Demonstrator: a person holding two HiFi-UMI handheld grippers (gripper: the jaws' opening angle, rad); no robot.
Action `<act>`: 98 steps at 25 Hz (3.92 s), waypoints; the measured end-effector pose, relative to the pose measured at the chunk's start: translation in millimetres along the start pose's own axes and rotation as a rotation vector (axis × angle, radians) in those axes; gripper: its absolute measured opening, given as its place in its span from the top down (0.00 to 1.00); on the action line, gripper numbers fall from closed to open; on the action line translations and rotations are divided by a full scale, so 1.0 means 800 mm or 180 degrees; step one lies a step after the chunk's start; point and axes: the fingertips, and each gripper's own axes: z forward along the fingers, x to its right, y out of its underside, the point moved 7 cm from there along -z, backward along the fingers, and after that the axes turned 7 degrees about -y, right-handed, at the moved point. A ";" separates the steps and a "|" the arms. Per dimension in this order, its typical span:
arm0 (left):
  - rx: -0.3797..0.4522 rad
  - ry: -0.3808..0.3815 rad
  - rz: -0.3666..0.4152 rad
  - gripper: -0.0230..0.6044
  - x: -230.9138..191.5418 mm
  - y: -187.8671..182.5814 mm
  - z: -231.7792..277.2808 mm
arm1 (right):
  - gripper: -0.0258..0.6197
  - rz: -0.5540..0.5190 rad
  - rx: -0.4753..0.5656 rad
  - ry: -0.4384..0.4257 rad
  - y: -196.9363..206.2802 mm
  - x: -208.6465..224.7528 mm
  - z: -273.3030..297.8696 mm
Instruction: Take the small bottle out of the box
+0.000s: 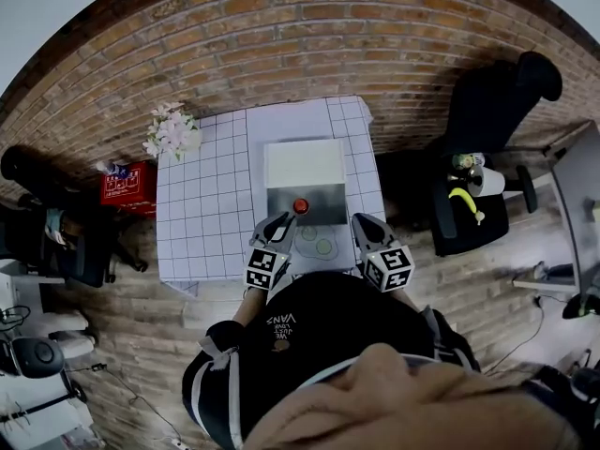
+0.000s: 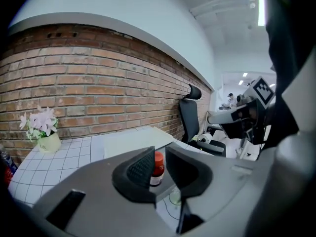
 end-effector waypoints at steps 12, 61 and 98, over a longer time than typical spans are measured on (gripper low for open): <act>-0.0250 0.0347 0.0161 0.67 -0.010 0.007 0.033 | 0.96 0.0171 -0.0017 0.0327 0.013 -0.004 -0.006; -0.1404 0.0517 0.0708 0.62 -0.008 0.061 0.124 | 0.96 0.0386 0.0137 0.1056 0.027 0.036 -0.061; -0.1017 0.0039 0.0510 0.64 -0.019 0.025 0.081 | 0.96 0.0266 0.0090 0.0681 0.015 0.047 -0.052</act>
